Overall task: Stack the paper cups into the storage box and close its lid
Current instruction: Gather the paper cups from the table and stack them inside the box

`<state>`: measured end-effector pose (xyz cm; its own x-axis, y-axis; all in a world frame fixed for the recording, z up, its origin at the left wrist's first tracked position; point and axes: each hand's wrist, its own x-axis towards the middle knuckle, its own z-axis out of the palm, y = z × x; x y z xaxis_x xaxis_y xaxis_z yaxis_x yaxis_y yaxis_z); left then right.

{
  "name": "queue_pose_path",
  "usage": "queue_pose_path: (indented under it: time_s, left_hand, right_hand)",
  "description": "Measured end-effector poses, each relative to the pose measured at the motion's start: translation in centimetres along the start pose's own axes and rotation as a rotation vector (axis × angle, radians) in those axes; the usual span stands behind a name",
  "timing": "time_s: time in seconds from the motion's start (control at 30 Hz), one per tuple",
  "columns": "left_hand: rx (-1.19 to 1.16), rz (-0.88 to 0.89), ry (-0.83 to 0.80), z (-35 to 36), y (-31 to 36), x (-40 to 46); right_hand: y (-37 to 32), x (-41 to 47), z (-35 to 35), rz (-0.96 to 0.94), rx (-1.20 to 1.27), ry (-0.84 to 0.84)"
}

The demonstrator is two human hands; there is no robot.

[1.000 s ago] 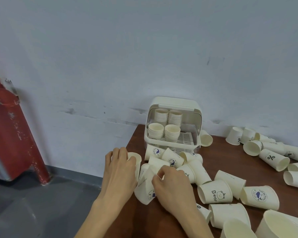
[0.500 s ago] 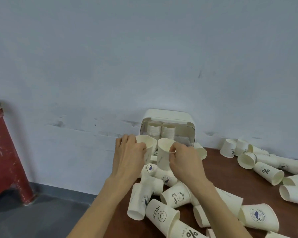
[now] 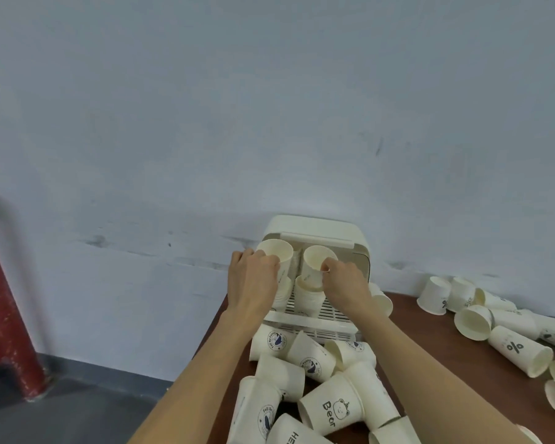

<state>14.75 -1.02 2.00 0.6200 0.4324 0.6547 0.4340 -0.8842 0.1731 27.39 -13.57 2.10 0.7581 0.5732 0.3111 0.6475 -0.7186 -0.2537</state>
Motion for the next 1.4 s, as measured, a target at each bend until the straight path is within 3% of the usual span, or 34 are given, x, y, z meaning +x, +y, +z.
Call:
queue_pose_path:
  time_s: [0.17, 0.37, 0.77, 0.97, 1.2, 1.4]
  left_hand:
    - [0.012, 0.016, 0.046, 1.8, 0.0, 0.7]
    - [0.027, 0.009, -0.014, 3.6, -0.2, 0.5]
    - [0.171, -0.026, -0.464, 4.7, 0.1, -1.8]
    - [0.054, 0.054, -0.414, 1.0, 2.2, -5.4]
    - [-0.190, 0.165, -0.406, -3.1, 7.0, -11.1]
    - [-0.252, 0.272, -0.394, -5.3, 10.3, -15.4]
  right_hand:
    - [0.3, -0.1, 1.4, -0.063, -0.091, -0.080]
    - [0.3, -0.6, 3.0, -0.054, -0.129, -0.125]
    - [0.8, -3.3, 3.1, -0.125, -0.147, -0.143]
    - [2.1, -6.4, 0.0, -0.149, -0.045, -0.098]
    - [3.4, -12.9, -4.0, -0.062, -0.056, -0.063]
    - [4.5, -18.5, -6.4, 0.009, -0.046, -0.047]
